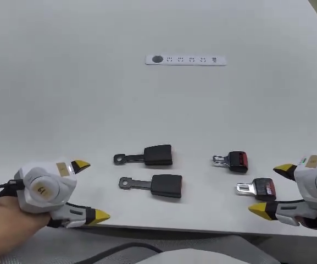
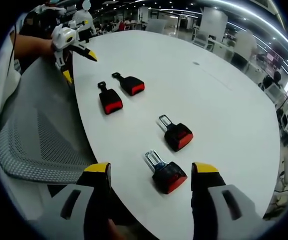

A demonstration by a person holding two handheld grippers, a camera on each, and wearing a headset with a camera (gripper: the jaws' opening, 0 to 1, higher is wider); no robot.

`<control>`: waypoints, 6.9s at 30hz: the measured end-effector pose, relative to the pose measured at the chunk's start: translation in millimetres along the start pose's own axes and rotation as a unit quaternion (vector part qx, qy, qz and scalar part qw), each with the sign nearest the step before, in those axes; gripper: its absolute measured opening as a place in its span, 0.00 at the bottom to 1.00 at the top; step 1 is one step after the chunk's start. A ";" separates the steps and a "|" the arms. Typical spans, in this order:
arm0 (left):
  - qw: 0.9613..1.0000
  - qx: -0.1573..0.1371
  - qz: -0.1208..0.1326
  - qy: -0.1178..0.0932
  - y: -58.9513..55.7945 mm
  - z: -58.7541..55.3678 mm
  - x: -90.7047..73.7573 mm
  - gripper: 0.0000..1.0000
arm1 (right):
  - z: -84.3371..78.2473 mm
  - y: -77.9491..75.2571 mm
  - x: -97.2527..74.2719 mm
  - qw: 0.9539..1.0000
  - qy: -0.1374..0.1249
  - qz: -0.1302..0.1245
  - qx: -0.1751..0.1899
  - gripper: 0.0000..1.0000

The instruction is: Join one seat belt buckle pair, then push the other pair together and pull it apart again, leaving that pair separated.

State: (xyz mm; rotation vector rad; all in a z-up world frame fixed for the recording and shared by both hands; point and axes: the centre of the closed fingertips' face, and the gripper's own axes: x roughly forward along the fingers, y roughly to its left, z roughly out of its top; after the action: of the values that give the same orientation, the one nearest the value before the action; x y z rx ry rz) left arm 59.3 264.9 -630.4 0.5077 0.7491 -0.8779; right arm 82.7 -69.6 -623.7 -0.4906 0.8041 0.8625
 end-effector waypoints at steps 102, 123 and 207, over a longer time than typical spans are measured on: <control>0.968 0.188 -0.152 0.072 -46.4 59.7 121.3 0.32 | -41.8 -14.5 57.6 0.977 0.132 0.107 -0.126 0.35; 0.969 0.180 -0.149 0.086 -45.2 58.1 122.8 0.32 | 7.3 31.9 92.6 0.979 0.089 0.118 -0.139 0.35; 0.968 0.179 -0.156 0.086 -46.1 54.9 123.0 0.30 | 55.4 73.6 128.4 0.966 0.068 0.130 -0.215 0.32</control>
State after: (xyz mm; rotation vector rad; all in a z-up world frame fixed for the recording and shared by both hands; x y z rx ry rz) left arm 92.8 141.6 -693.2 0.8082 0.8476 -1.2865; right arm 96.3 70.4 -695.6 -0.8457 0.8193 1.2689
